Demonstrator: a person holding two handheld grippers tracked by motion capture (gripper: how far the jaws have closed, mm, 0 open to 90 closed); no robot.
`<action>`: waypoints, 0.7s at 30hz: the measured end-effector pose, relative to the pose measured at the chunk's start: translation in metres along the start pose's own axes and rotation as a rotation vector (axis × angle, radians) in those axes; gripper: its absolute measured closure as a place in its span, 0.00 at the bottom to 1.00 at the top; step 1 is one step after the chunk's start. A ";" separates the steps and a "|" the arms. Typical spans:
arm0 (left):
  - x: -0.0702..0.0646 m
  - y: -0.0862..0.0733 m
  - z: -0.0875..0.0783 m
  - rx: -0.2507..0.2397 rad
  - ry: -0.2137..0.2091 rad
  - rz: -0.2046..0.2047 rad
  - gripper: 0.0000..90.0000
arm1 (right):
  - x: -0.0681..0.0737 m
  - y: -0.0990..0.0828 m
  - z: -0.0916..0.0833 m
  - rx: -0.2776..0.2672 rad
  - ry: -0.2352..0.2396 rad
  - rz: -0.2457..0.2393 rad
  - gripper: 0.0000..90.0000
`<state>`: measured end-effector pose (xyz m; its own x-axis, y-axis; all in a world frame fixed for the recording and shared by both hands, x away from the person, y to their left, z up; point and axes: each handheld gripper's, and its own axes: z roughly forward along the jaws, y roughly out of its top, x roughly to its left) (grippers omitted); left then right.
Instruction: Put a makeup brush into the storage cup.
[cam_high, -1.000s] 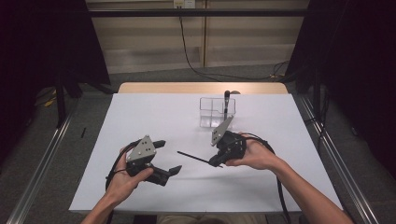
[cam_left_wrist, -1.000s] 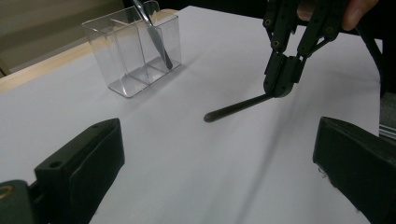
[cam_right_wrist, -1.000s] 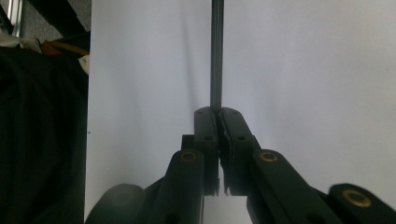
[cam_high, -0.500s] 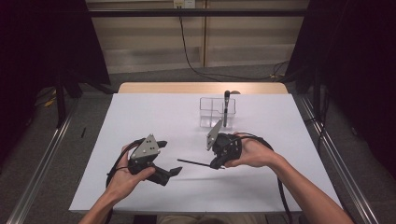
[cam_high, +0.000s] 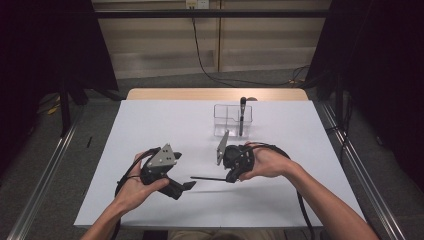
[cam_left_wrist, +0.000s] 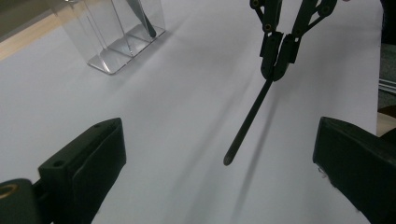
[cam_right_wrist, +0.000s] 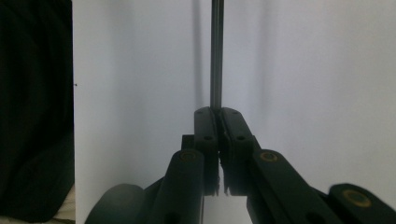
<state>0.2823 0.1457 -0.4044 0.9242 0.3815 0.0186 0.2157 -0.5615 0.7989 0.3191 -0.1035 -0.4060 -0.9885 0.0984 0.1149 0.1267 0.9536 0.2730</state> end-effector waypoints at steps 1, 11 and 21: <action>0.000 0.001 0.001 0.003 -0.002 0.005 0.03 | 0.000 0.000 0.000 0.003 0.000 -0.001 0.96; 0.000 0.007 0.011 0.092 -0.036 0.031 0.03 | 0.001 0.004 0.000 0.049 -0.014 -0.019 0.96; 0.006 0.008 0.022 0.190 -0.081 0.014 0.04 | 0.002 0.010 0.003 0.089 -0.021 -0.031 0.96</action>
<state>0.2961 0.1277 -0.4114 0.9484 0.3161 -0.0257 0.2509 -0.6981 0.6706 0.3184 -0.0932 -0.4065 -0.9935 0.0731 0.0878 0.0887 0.9777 0.1903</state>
